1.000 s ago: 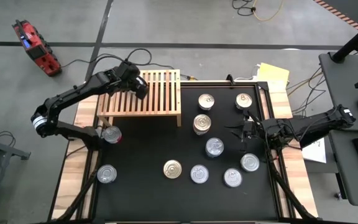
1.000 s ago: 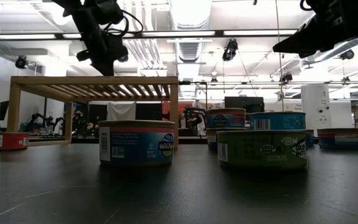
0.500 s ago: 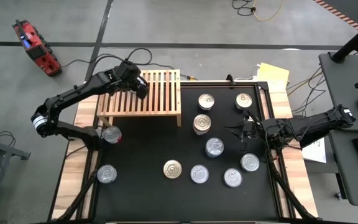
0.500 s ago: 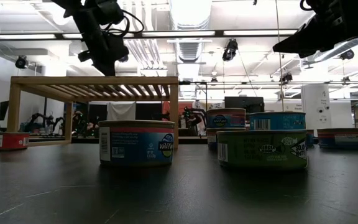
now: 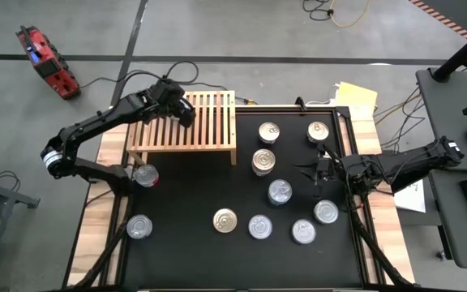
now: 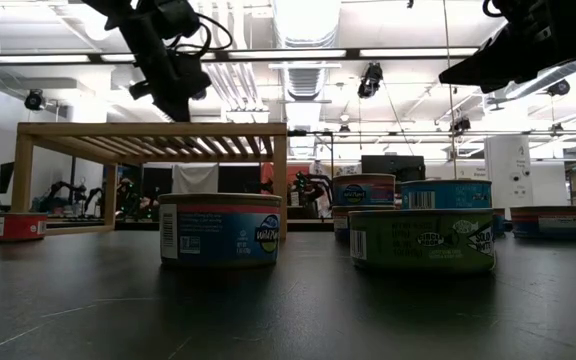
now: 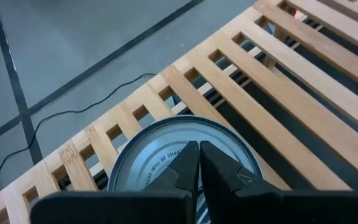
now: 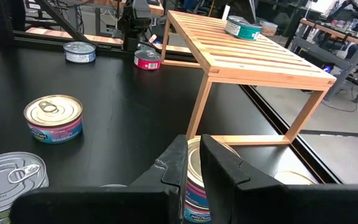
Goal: Stack canned seafood by type on shelf
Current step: Put the green blue tuna can on the shelf
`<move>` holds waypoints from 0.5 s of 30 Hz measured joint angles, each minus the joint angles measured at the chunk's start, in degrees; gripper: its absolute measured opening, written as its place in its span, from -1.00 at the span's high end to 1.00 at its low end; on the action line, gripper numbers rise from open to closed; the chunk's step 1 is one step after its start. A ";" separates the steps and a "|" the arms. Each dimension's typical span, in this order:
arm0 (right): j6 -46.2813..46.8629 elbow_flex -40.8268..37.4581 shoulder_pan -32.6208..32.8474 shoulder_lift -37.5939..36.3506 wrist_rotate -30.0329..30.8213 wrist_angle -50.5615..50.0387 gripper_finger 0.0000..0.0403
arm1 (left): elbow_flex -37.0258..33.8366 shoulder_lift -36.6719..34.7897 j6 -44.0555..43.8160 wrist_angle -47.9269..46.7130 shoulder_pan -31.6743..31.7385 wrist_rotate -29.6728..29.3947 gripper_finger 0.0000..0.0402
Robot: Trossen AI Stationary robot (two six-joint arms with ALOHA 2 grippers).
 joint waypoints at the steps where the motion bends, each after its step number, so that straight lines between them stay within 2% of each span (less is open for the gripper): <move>1: 0.00 0.00 -0.01 0.00 0.01 0.00 0.83 | 0.00 0.00 0.00 0.11 0.05 0.01 1.00; 9: -0.40 0.00 0.00 0.00 0.02 0.00 0.83 | 2.32 -0.33 1.43 -2.64 0.11 0.01 1.00; 12: -0.40 0.00 0.00 0.01 0.02 -0.02 0.83 | 7.20 -0.62 2.21 -9.05 0.04 0.10 1.00; 15: -0.40 0.00 0.00 0.00 0.02 -0.02 0.83 | 12.08 -0.50 4.87 -19.39 0.04 2.53 1.00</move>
